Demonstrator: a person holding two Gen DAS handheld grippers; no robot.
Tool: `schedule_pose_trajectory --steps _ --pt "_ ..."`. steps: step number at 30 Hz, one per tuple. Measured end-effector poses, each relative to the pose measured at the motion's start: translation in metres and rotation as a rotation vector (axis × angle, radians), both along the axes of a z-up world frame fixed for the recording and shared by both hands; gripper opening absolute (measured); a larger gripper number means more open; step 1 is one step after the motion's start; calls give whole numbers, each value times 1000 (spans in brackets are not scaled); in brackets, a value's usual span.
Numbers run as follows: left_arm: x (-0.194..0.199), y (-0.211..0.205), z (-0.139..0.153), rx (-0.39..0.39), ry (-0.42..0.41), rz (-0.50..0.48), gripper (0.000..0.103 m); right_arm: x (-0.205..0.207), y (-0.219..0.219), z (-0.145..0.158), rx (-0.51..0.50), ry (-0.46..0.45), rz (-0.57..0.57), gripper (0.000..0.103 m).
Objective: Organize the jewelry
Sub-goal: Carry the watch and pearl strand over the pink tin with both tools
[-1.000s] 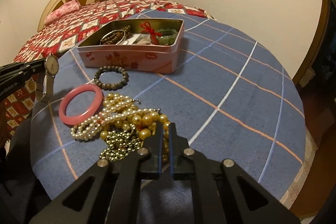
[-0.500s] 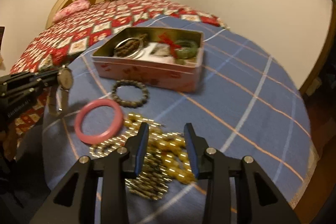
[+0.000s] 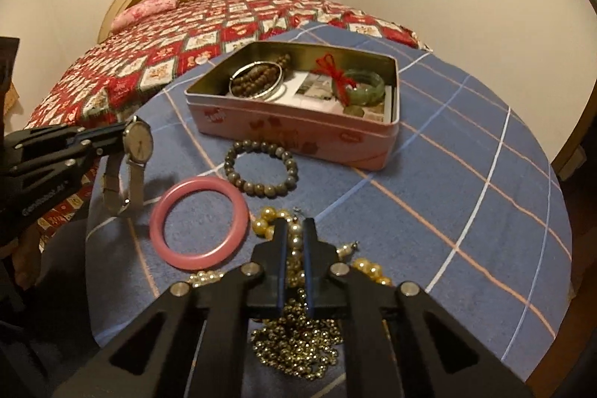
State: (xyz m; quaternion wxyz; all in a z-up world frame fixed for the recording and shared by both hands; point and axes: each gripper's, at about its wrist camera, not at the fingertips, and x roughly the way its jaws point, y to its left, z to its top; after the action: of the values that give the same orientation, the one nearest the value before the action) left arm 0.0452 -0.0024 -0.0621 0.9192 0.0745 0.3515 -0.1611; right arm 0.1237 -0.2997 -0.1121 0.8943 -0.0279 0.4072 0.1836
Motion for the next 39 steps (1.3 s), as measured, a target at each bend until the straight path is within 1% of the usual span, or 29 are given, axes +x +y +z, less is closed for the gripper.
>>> schedule_pose_trajectory --steps 4,9,11,17,22,25,30,34,39 --pt "3 1 12 -1 -28 -2 1 -3 -1 13 11 -31 1 9" --pt "13 -2 35 -2 -74 -13 1 -1 -2 45 0 -106 3 9" --pt "20 -3 44 -8 -86 -21 1 2 -3 54 -5 -125 3 9" --pt "43 -10 72 4 -137 -36 1 23 -4 80 -26 -182 -2 9" --pt "67 -15 85 26 -164 -39 1 42 -5 97 -34 -218 -6 9" --pt "82 -20 87 43 -164 -40 1 53 -3 105 -41 -237 -8 9" --pt "101 -28 79 78 -154 -31 1 72 1 107 -53 -235 -5 9" --pt "115 -35 66 105 -139 -28 1 87 5 99 -66 -215 -3 9" --pt "124 -44 48 133 -110 -30 1 103 9 83 -88 -181 -5 9"
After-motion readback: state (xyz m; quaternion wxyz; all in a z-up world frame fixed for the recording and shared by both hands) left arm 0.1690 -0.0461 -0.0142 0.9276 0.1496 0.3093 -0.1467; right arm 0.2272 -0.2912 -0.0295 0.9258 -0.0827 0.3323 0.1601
